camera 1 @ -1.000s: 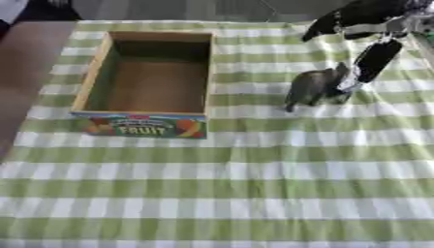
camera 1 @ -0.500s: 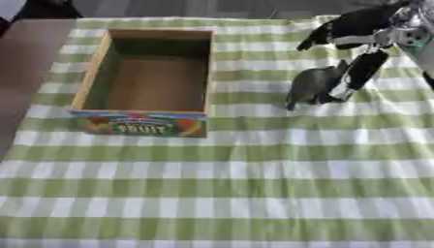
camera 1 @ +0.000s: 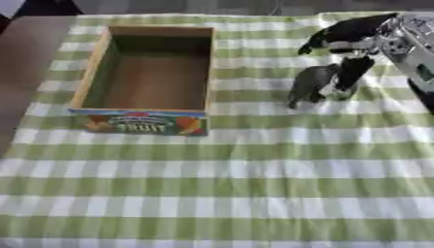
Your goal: Pick up objects on the table and place them in the box.
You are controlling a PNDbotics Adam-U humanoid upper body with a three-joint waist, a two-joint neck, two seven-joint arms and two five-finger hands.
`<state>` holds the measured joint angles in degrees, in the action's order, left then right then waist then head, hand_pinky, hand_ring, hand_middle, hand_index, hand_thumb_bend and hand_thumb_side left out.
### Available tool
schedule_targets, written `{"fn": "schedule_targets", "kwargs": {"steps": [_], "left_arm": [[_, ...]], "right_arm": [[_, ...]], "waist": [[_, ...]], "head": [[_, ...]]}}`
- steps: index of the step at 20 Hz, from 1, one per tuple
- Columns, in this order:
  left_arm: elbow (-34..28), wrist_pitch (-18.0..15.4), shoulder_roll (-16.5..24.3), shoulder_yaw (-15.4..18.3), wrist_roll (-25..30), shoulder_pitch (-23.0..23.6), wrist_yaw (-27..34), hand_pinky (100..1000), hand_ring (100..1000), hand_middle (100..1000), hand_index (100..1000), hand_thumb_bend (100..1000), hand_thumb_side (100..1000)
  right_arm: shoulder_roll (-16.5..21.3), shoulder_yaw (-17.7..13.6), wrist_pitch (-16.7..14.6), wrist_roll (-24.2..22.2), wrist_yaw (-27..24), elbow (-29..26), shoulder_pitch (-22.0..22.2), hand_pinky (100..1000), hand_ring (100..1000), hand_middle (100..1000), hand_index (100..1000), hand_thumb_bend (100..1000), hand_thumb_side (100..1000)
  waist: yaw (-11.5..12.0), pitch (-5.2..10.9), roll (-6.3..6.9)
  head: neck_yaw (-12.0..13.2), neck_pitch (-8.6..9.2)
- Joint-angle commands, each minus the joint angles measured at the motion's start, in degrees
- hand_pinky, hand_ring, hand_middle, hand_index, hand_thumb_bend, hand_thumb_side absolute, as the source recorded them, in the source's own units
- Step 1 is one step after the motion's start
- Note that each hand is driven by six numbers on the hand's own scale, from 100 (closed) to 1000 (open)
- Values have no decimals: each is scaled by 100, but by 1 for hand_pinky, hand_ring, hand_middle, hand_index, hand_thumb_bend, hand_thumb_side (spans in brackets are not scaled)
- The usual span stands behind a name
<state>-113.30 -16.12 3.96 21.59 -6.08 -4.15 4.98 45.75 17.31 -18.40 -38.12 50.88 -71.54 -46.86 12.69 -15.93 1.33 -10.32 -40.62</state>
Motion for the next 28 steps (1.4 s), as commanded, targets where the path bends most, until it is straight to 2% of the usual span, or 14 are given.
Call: {"fn": "schedule_targets", "kwargs": {"steps": [1,11,15,20,24,25,26,27,28], "left_arm": [[-129,-9,48,-12,28,-43,32,324,364,663,481,100,763],[-114,-16,45,-10,45,-27,29,324,364,663,478,100,764],[-109,-11,47,-13,58,-25,27,324,364,663,476,100,765],[-105,2,52,-12,63,-26,25,324,364,663,476,100,766],[-111,14,52,-12,61,-31,25,324,365,663,476,100,766],[-113,17,52,-11,60,-31,26,324,365,663,476,100,766],[-114,19,53,-9,57,-31,26,324,365,663,476,100,766],[-115,21,53,-8,54,-31,27,325,365,663,476,100,766],[-117,22,53,-9,53,-32,27,325,365,664,476,100,766]], "right_arm": [[85,-101,16,86,126,66,-122,939,939,819,919,478,630],[60,-140,-69,109,54,90,-156,929,908,719,831,439,624],[88,-168,-15,133,-30,-6,-160,922,888,662,778,431,619],[102,-182,49,189,-112,-86,-195,915,868,645,743,402,606],[106,-169,51,216,-129,-103,-187,905,854,633,709,314,549],[106,-168,53,220,-133,-101,-183,901,848,624,700,253,517],[104,-168,56,226,-136,-100,-180,900,846,622,697,229,502],[103,-169,63,239,-138,-100,-179,896,841,616,691,158,460],[100,-166,69,251,-142,-99,-178,896,840,612,689,137,450]], "waist": [[6,72,5],[-13,67,18],[-23,71,14],[-33,84,3],[-29,91,-6],[-27,94,-7],[-26,96,-7],[-26,99,-7],[-27,100,-8]], "head": [[-13,72],[-2,70],[8,75],[15,77],[23,89],[24,91],[25,92],[24,96],[22,100]]}}
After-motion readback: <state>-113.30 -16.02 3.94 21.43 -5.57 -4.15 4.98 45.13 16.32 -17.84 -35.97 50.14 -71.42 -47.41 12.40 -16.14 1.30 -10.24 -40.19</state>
